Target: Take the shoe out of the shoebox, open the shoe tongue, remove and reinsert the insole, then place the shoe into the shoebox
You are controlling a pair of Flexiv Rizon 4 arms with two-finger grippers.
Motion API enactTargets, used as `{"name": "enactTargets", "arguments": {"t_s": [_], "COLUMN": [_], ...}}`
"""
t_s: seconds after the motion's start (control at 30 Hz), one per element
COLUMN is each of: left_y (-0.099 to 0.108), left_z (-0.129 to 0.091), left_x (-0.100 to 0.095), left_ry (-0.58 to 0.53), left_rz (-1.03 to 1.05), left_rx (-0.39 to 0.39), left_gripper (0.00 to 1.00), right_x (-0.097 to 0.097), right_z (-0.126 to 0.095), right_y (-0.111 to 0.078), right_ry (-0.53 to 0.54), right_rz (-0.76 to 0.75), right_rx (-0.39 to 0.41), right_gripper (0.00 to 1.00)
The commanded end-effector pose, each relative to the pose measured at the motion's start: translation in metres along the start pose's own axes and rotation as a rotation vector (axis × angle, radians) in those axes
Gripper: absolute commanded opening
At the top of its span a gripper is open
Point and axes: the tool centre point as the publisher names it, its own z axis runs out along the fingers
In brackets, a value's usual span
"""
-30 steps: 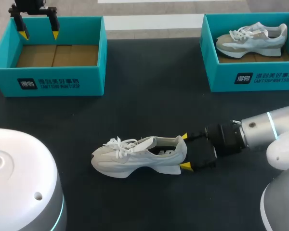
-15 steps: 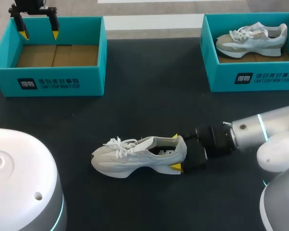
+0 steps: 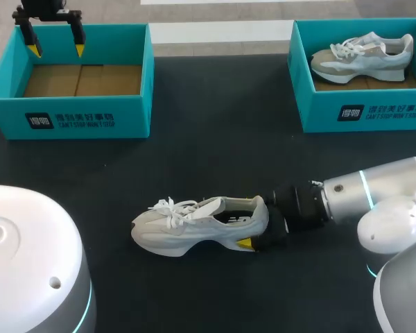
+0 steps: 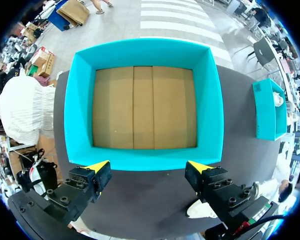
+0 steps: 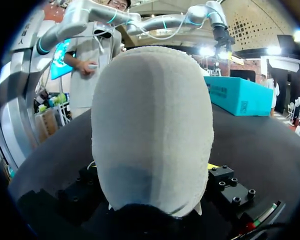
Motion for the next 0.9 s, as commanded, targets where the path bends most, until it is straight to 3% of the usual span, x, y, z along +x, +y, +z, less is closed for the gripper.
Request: {"name": "enactTargets", "arguments": {"t_s": [0.03, 0.9], "left_y": [0.001, 0.001], "left_z": [0.0, 0.0], "left_x": [0.0, 0.0], "left_ry": [-0.001, -0.001], "left_rz": [0.0, 0.0], "left_rx": [0.0, 0.0], "left_gripper": [1.0, 1.0], "right_x": [0.001, -0.001], "right_z": [-0.001, -0.037], "right_y": [0.002, -0.013], "right_ry": [-0.013, 0.002], "right_rz": [-0.004, -0.001], "right_rx": [0.024, 0.083], "right_gripper": [0.0, 0.0]}}
